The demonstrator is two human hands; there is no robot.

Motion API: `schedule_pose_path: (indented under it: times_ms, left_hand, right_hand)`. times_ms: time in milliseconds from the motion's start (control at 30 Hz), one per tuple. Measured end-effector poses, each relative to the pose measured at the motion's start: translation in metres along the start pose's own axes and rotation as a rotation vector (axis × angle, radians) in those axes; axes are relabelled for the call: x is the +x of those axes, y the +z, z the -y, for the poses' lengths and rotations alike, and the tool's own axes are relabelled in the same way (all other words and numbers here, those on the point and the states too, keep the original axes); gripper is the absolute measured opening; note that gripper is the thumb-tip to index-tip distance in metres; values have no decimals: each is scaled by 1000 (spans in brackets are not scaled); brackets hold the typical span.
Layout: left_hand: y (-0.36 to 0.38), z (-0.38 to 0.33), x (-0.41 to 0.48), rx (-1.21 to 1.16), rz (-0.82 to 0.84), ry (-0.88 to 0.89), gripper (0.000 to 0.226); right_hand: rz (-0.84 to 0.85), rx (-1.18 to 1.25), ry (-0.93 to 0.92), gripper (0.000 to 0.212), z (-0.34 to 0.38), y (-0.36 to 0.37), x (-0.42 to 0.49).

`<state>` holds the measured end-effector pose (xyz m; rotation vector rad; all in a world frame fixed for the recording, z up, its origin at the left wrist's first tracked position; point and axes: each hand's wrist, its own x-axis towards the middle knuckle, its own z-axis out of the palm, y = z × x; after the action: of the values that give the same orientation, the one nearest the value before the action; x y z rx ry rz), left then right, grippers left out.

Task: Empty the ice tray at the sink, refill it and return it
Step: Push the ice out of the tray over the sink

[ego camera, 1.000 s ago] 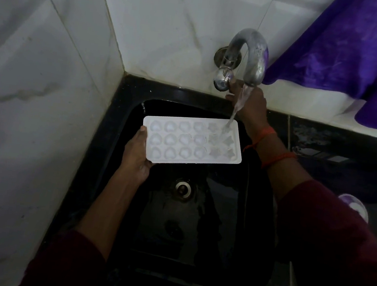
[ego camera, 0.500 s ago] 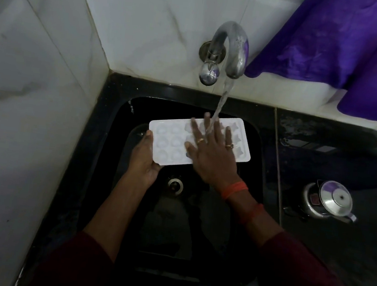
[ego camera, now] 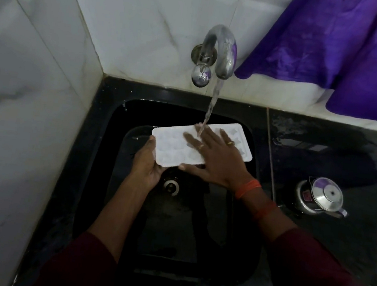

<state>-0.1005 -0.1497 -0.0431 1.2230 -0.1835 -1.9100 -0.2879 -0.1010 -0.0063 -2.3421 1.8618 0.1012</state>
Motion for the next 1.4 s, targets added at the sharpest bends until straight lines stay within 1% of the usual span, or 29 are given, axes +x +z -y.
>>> schedule_pose_path:
  times_ms: [67, 200, 267, 300, 333, 367, 433, 467, 500, 567, 600, 667, 733, 800, 867, 967, 1000, 1067, 1133, 1200, 1300, 1400]
  left_hand:
    - [-9, -9, 1, 25, -35, -19, 35]
    - [-20, -19, 1, 33, -74, -146, 35]
    - [-20, -21, 1, 0, -80, -200, 31]
    - [-20, -22, 0, 35, -82, -219, 31]
    - [-22, -23, 1, 133, -90, -235, 35]
    - [-25, -23, 2, 291, -107, -245, 42]
    - [-31, -23, 2, 595, -149, -244, 60]
    - [-33, -22, 4, 671, -171, -243, 69]
    - [-34, -21, 5, 715, -189, -232, 74]
    - [-35, -17, 8, 767, -201, -175, 75]
    - [-34, -15, 9, 758, -180, -136, 72]
    - [-29, -11, 11, 663, -93, -46, 63]
    - [-22, -9, 13, 608, -33, 8, 61]
    - [-16, -8, 15, 630, -38, 28, 62]
    - [-12, -5, 18, 626, -33, 52, 58]
    - [-8, 5, 20, 509, 11, 108, 42]
    - [-7, 8, 20, 458, 9, 126, 35]
    - [-4, 15, 21, 392, 5, 153, 28]
    - [-2, 20, 21, 367, -5, 181, 23]
    - [-3, 20, 22, 369, -30, 217, 22]
    - [-6, 23, 23, 363, -30, 243, 23]
    - [4, 31, 20, 396, -25, 313, 24]
  right_hand:
    - [10, 50, 1, 87, -30, -5, -11]
    - [-53, 263, 34, 56, -65, -16, -18]
    - [-95, 352, 65, 48, -68, -20, -15]
    - [-124, 403, 81, 44, -67, -21, -14]
    - [-154, 454, 96, 41, -66, -20, -13]
    - [-176, 502, 108, 40, -66, -20, -12]
    - [-194, 584, 112, 38, -65, -20, -9]
    - [-194, 623, 113, 35, -65, -19, -7]
    - [-193, 663, 122, 32, -65, -17, -6]
    - [-193, 731, 160, 30, -67, -15, -1]
    - [-188, 750, 184, 29, -69, -14, 3]
    - [-164, 766, 244, 25, -74, -14, 11]
    - [-151, 814, 337, 21, -83, -14, 18]
    - [-153, 892, 405, 16, -90, -14, 22]
    - [-174, 928, 410, 15, -93, -13, 23]
    - [-292, 873, 409, 19, -89, -9, 22]
    - [-342, 798, 404, 20, -84, -6, 23]
    - [-385, 555, 394, 26, -73, 3, 26]
    - [-375, 332, 440, 36, -54, 14, 25]
    - [-379, 207, 491, 45, -37, 22, 22]
    - [-368, 123, 505, 51, -16, 29, 20]
    - [-316, 134, 423, 58, 16, 33, 29]
